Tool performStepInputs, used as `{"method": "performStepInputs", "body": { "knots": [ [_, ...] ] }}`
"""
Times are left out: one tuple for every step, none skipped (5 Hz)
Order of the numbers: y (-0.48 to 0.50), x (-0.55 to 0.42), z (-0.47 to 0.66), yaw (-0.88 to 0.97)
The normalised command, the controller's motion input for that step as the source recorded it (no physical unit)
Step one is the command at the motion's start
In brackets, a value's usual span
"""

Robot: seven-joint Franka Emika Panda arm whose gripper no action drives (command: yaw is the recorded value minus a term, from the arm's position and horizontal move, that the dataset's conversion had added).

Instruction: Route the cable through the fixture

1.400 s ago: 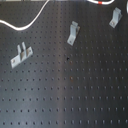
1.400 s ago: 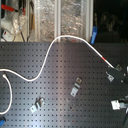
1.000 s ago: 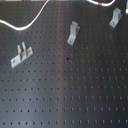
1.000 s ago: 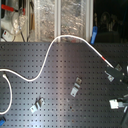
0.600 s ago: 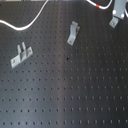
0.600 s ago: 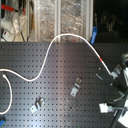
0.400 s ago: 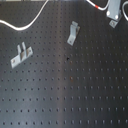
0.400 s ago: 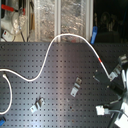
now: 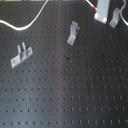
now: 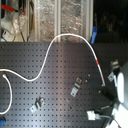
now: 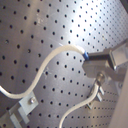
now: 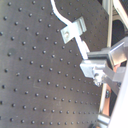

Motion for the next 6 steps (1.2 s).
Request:
{"method": "performStepInputs", "body": {
  "knots": [
    [0.53,-0.128,-0.05,0.03],
    [0.385,-0.099,0.0,0.0],
    [0.314,-0.008,0.0,0.0],
    [0.385,-0.118,-0.01,0.04],
    [-0.008,0.012,0.0,0.03],
    [-0.188,0.195,0.11,0.19]
  ]
}}
